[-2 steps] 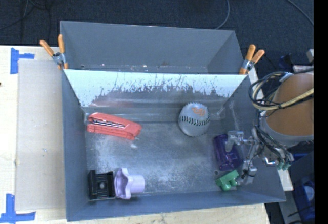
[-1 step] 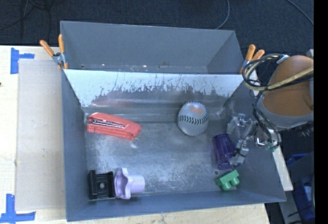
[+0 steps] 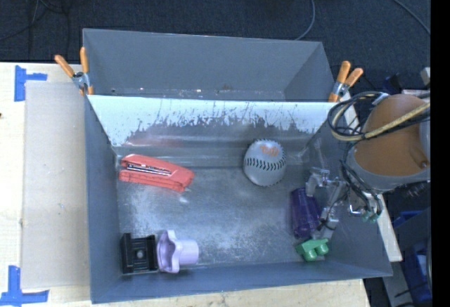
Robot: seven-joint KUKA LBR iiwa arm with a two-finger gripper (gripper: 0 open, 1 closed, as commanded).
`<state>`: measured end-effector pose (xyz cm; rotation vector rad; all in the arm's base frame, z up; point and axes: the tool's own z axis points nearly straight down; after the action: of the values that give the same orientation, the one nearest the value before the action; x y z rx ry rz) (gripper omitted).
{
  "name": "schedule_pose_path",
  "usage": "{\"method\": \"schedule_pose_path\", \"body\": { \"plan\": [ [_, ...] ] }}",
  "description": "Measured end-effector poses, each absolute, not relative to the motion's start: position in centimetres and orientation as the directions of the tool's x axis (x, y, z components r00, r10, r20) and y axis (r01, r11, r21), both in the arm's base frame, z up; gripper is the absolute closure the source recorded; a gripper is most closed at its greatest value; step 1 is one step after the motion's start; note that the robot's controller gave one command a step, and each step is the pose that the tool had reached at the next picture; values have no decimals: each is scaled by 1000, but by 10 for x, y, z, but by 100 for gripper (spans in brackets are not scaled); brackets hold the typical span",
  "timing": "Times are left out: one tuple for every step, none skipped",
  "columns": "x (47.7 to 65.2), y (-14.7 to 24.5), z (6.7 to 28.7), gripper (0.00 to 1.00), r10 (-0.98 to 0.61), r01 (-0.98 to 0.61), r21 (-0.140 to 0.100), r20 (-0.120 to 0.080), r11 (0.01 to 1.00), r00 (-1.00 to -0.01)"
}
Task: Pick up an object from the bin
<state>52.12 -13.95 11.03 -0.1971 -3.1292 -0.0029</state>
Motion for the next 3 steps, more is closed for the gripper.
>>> {"method": "schedule_pose_path", "body": {
  "plan": [
    [537,-138,88,100,510,510,4,1,860,-860],
    [541,-137,87,100,597,597,7,-1,802,-802],
    [543,-137,87,100,630,630,10,-3,776,-776]
  ]
}}
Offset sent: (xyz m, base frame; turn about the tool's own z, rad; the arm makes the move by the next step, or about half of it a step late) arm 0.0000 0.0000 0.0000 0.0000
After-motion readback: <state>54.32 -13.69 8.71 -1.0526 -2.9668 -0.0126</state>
